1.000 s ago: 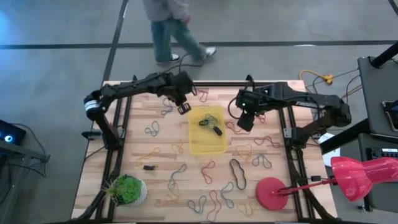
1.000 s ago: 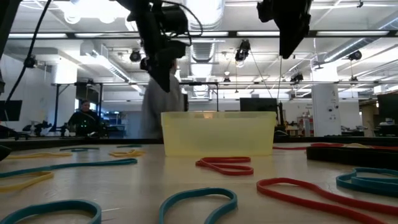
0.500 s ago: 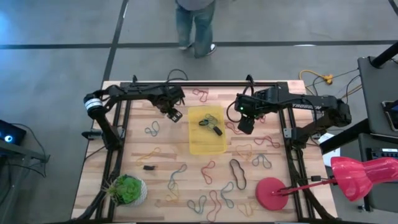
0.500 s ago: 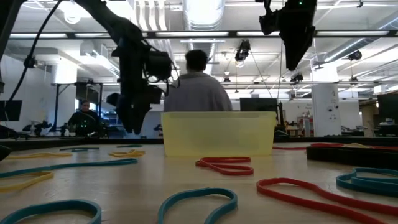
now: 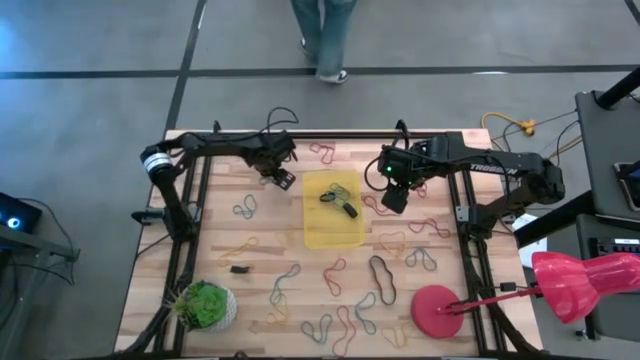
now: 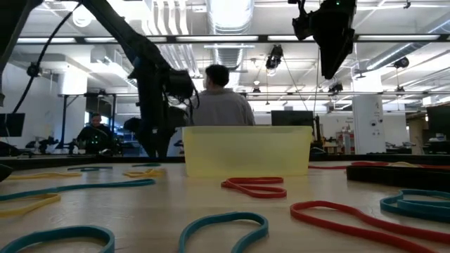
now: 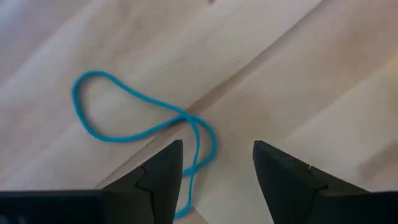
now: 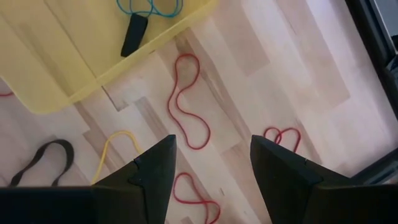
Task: Pick and place rubber bands into bin
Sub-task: Put the blue rubber band into the yellow bin
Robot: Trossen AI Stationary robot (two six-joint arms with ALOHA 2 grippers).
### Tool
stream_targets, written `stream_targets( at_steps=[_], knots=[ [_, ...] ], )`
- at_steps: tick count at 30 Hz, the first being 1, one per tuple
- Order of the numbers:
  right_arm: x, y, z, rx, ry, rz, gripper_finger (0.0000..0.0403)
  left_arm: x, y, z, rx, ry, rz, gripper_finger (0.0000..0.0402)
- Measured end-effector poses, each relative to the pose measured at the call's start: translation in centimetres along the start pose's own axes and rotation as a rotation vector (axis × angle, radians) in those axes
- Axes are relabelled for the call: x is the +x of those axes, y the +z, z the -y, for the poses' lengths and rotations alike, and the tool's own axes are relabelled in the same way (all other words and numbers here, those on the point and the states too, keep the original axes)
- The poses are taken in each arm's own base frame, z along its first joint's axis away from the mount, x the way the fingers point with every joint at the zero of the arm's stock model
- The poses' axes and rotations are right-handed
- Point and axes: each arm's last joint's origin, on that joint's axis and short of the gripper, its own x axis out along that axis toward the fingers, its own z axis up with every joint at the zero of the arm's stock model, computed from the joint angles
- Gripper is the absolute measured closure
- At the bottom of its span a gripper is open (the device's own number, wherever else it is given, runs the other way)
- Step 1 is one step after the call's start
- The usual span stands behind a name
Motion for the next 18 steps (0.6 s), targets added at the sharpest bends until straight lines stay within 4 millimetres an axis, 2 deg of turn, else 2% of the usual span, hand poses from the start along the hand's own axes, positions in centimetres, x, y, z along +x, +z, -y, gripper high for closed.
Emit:
stream_targets(
  at_steps=[3, 8, 18],
  knots=[
    [0.0, 0.0, 0.0, 0.01, 0.0, 0.0, 0.0211, 1.1, 0.0, -0.1, -0.001, 0.005, -0.035, 0.0221],
    [0.0, 0.0, 0.0, 0.017, 0.0, 0.003, 0.0211, 1.7, 0.1, -0.1, 0.033, -0.001, -0.052, 0.0233],
    [0.0, 0.2, -0.1, 0.023, 0.006, 0.018, 0.0211, 2.7, 0.6, -2.1, 0.021, -0.101, -0.083, 0.0357]
  ],
)
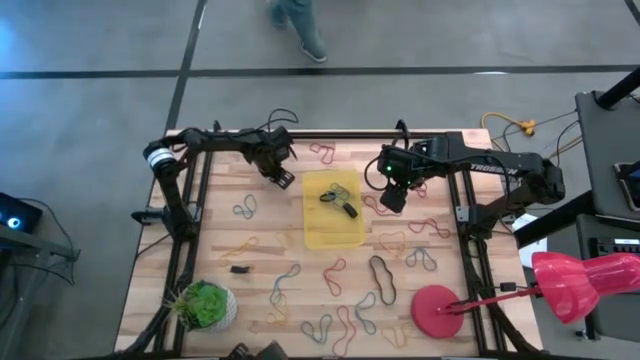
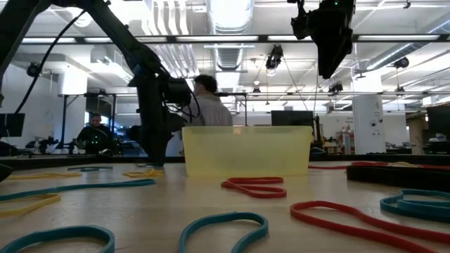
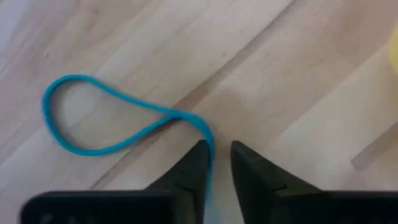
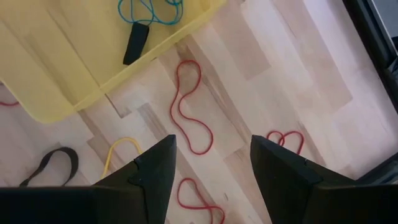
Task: Pick and place rubber bands into bin
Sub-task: Put the blue rubber band into the yellow bin
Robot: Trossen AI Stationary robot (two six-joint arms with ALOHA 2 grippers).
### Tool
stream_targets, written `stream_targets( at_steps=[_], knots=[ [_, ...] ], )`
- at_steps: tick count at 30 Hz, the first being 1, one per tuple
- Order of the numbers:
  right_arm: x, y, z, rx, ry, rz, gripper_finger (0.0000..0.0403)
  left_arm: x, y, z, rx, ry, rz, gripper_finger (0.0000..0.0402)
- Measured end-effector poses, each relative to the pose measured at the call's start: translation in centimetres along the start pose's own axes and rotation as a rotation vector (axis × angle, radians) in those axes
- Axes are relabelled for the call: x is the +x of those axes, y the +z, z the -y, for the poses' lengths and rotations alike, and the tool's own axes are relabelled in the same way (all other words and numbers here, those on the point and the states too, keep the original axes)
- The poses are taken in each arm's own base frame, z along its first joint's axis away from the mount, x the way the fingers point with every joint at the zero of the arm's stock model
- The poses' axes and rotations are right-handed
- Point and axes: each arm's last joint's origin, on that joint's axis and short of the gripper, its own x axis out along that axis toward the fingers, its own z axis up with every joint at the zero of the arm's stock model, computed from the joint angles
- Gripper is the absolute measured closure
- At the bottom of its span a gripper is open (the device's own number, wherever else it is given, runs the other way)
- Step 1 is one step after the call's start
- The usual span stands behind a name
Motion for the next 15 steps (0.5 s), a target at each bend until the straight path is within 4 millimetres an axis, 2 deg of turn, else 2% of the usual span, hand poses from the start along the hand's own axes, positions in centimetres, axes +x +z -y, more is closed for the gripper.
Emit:
stream_targets(
  at_steps=[5, 8, 12, 15],
  knots=[
    [0.0, 0.0, 0.0, 0.001, 0.0, 0.001, 0.0211, 0.2, 0.2, -0.6, -0.003, -0.069, -0.003, 0.0395],
    [0.0, 0.0, 0.0, 0.001, 0.0, 0.003, 0.0211, -0.5, 0.4, -0.5, -0.003, -0.118, 0.012, 0.04],
    [0.0, 0.0, 0.0, -0.004, -0.005, 0.006, 0.0211, -2.5, 1.2, 0.3, 0.005, -0.18, 0.125, 0.0401],
    [0.0, 0.1, 0.1, -0.008, -0.025, 0.015, 0.0211, -5.7, 1.4, 0.8, -0.001, -0.282, 0.228, 0.0401]
  ],
)
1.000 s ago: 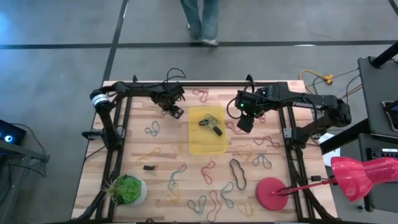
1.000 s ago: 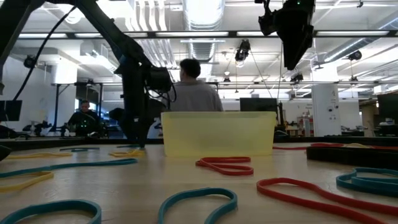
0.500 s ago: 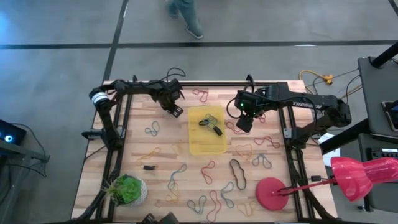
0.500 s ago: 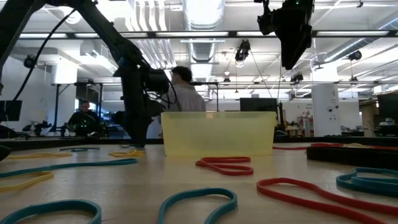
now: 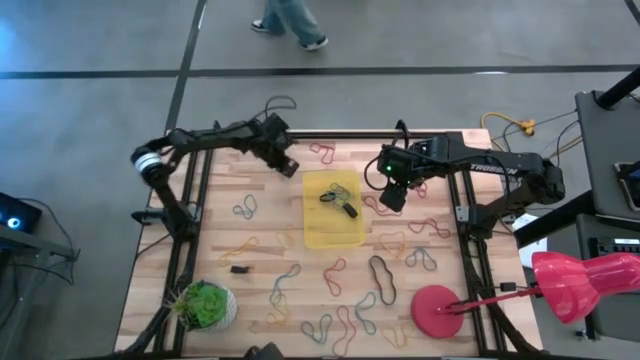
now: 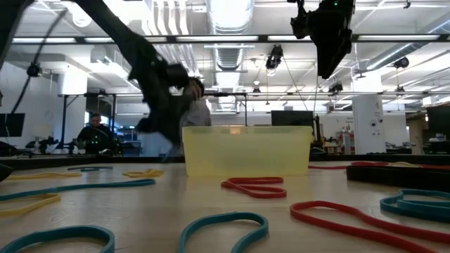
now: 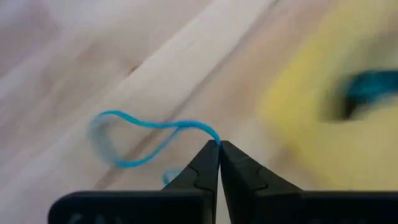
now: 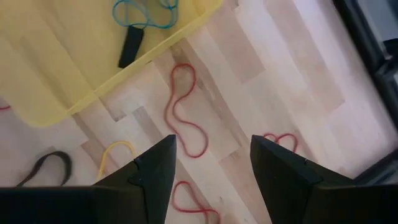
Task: Pick and place rubber bands into bin
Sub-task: Put the blue rubber band into the yellow bin, then put the red rubber band into the yellow bin
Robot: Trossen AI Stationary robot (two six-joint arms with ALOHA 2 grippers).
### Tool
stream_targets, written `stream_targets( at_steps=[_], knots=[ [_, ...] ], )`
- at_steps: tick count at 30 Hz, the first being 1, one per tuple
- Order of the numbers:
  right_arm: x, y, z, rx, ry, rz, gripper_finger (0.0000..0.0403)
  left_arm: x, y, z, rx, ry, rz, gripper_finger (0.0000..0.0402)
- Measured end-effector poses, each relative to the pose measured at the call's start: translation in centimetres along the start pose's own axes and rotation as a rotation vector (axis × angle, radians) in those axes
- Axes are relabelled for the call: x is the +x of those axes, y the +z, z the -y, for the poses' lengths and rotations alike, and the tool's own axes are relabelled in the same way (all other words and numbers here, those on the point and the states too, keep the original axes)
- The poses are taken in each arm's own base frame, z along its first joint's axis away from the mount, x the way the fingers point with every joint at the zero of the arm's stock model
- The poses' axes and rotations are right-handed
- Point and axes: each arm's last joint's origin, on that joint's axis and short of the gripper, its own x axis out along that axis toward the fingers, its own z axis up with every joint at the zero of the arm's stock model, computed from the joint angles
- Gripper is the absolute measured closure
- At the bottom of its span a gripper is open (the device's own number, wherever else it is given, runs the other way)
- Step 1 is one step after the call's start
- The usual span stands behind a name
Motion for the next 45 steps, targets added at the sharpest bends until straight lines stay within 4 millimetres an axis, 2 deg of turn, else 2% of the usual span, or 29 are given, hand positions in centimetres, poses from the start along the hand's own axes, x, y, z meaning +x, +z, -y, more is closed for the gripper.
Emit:
stream_targets(
  at_steps=[2, 8, 11, 13, 17, 22, 28, 32, 38, 45],
  knots=[
    [0.0, 0.0, 0.0, -0.002, -0.002, 0.002, 0.0211, -1.7, 0.5, 1.0, 0.007, -0.065, 0.081, 0.0401],
    [0.0, 0.1, 0.0, -0.015, -0.004, 0.009, 0.0211, -8.1, 0.4, 5.1, 0.058, -0.26, 0.309, 0.0401],
    [0.0, 0.2, 0.1, -0.021, -0.015, 0.016, 0.0211, -10.0, -0.2, 7.3, 0.101, -0.337, 0.374, 0.0401],
    [0.0, 0.3, 0.3, -0.027, -0.015, 0.022, 0.0211, -10.5, -0.5, 8.7, 0.126, -0.391, 0.395, 0.0401],
    [0.1, 0.4, 0.6, -0.035, -0.018, 0.026, 0.0211, -9.5, -0.7, 11.0, 0.163, -0.467, 0.396, 0.0401],
    [0.1, 0.5, 0.7, -0.033, -0.019, 0.026, 0.0211, -6.1, -0.7, 13.2, 0.178, -0.494, 0.313, 0.0401],
    [0.1, 0.5, 0.7, -0.033, -0.006, 0.021, 0.0211, -2.2, -0.5, 14.1, 0.16, -0.459, 0.22, 0.0401],
    [0.1, 0.4, 0.6, -0.034, 0.004, 0.017, 0.0211, -0.6, -1.1, 14.5, 0.124, -0.446, 0.16, 0.0395],
    [0.1, 0.4, 0.6, -0.049, 0.004, 0.017, 0.0211, -0.1, -2.4, 14.7, 0.106, -0.296, 0.12, 0.0321],
    [0.1, 0.5, 0.6, -0.066, 0.006, 0.023, 0.0211, -3.3, -2.4, 15.1, 0.127, -0.339, 0.19, 0.0232]
  ],
)
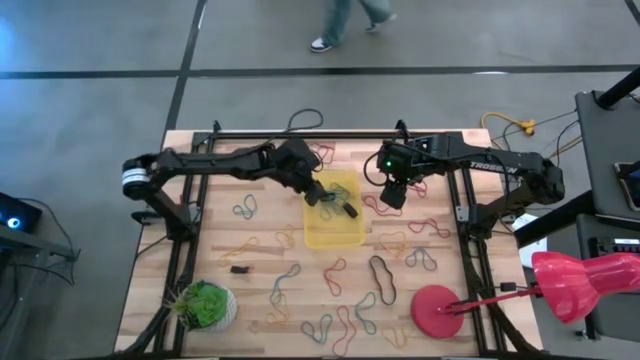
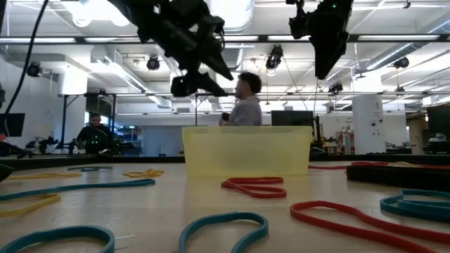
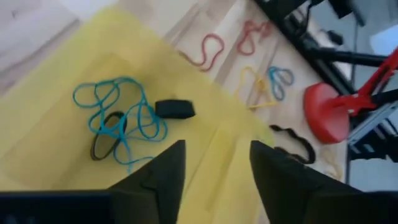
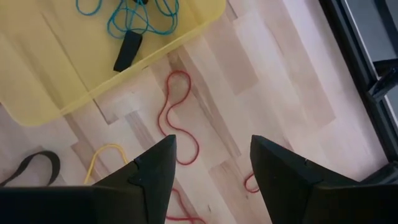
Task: Pick and place rubber bands into bin
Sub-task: Put the red rubber band into the yellow bin
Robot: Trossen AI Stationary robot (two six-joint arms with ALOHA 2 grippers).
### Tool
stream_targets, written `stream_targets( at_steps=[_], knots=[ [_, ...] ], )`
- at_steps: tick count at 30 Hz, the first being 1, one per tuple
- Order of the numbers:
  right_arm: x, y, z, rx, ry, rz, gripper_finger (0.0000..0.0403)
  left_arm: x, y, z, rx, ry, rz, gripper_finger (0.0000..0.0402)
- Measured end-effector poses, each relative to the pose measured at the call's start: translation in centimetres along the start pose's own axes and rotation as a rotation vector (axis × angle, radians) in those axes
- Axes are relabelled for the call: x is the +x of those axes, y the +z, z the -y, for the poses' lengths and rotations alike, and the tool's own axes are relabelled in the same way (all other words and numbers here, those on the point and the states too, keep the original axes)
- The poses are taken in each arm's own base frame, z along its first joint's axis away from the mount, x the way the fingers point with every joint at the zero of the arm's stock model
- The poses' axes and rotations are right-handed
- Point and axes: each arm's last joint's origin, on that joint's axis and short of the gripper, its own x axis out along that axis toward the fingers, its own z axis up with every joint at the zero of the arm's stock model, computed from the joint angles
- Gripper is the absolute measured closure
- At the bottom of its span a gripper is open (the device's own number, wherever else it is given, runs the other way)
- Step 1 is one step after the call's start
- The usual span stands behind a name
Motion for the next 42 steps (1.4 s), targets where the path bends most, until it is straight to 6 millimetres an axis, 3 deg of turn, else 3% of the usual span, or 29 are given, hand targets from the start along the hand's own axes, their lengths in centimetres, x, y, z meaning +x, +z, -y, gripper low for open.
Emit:
stream_targets(
  at_steps=[9, 14, 21, 34, 42],
  knots=[
    [0.0, 0.4, -0.1, 0.006, 0.013, 0.039, 0.0211, -5.0, 0.5, 1.6, 0.115, 0.039, 0.134, 0.0219],
    [0.5, 1.7, -0.5, 0.073, 0.082, 0.114, 0.0211, -7.9, 0.4, 2.4, 0.133, 0.046, 0.195, 0.0219],
    [4.4, 5.1, -0.4, 0.194, 0.128, 0.141, 0.0211, -10.8, 0.1, 3.1, 0.143, 0.036, 0.258, 0.0219],
    [9.2, 14.9, 3.4, 0.28, 0.069, 0.171, 0.0211, -13.2, -0.6, 3.4, 0.144, 0.032, 0.27, 0.0219],
    [13.4, 18.6, 6.4, 0.212, 0.063, 0.011, 0.0211, -14.7, -1.7, 3.2, 0.132, 0.077, 0.238, 0.0219]
  ],
)
